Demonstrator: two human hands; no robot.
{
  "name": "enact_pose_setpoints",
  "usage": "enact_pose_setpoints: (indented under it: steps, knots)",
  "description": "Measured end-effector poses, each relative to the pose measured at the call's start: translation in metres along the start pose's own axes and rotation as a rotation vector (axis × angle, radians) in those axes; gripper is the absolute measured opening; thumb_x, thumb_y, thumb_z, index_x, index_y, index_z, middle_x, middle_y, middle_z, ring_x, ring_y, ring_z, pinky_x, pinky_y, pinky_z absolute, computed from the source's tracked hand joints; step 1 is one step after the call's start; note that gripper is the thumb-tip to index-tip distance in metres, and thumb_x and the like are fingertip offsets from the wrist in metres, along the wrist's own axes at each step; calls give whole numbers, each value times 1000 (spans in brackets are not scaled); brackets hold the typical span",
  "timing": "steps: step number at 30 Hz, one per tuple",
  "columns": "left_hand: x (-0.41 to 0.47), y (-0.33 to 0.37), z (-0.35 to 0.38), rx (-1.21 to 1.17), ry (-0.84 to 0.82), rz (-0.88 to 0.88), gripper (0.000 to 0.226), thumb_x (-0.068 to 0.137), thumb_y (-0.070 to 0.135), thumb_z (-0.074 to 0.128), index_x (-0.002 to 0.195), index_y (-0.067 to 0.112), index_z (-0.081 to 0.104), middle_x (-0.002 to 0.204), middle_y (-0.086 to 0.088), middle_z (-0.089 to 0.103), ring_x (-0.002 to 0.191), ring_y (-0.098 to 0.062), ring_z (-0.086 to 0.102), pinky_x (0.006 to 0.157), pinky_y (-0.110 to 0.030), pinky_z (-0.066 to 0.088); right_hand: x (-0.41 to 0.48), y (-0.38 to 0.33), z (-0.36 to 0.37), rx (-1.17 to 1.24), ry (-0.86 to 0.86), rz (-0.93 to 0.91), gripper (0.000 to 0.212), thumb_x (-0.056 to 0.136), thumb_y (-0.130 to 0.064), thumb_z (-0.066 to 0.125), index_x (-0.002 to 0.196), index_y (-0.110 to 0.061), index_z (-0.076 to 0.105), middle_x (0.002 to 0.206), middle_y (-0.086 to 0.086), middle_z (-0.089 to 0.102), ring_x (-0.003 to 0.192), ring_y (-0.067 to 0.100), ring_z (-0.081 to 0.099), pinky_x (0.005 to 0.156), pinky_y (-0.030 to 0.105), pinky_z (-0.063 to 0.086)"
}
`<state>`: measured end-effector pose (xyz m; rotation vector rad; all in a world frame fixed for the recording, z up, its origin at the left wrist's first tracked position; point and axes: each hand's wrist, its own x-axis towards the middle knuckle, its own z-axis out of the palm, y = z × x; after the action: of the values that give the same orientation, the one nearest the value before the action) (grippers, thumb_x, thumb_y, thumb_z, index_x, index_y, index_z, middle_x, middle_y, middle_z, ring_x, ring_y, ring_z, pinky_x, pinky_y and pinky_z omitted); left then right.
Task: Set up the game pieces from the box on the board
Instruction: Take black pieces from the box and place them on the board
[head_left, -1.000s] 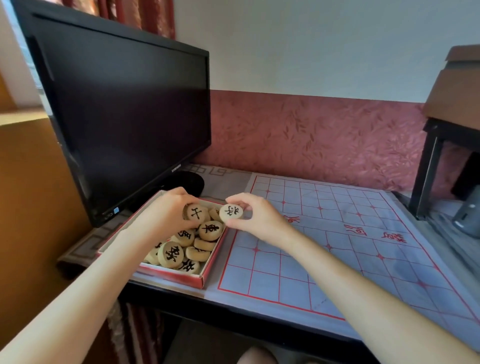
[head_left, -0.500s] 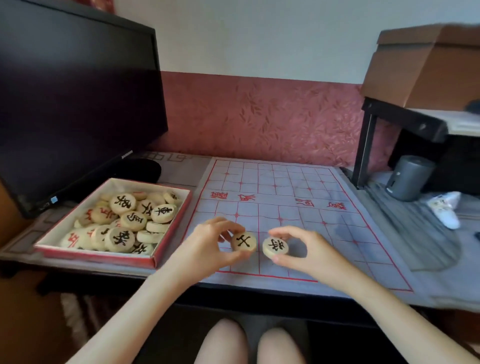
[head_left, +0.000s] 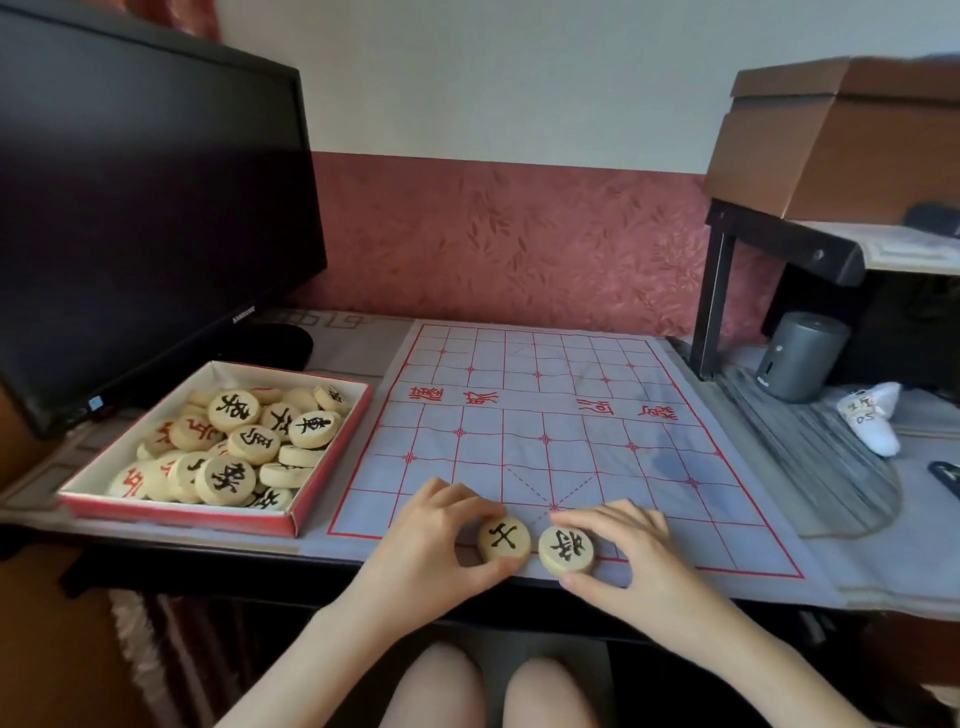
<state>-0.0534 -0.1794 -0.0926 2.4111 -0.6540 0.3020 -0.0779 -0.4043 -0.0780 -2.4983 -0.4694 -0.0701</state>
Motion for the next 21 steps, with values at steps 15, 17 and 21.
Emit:
enact_pose_setpoints:
  steps: [15,17,21]
  knots:
    - [-2,-19,-33,-45,142,-53,44,79,55,50,117,34,57,110,19,54,109,5,39,91,-6,30,34,-28,0,133,-24,-42,42,85,-39,61,124,-46,47,122,-25,42,123,-6,35,105,19,24]
    - [-1,-31,-53,0,204,-82,32,84,37,59,115,28,61,109,15,57,108,0,44,93,-14,34,53,-41,3,146,-22,-68,40,87,-35,61,125,-41,50,120,-25,45,122,-4,38,105,19,24]
    - [-3,-66,-97,133,340,-170,26,81,19,67,106,24,66,106,7,61,103,-13,52,86,-22,37,97,-74,18,202,-37,-133,39,88,-31,61,126,-33,53,122,-19,50,118,-5,43,102,18,29]
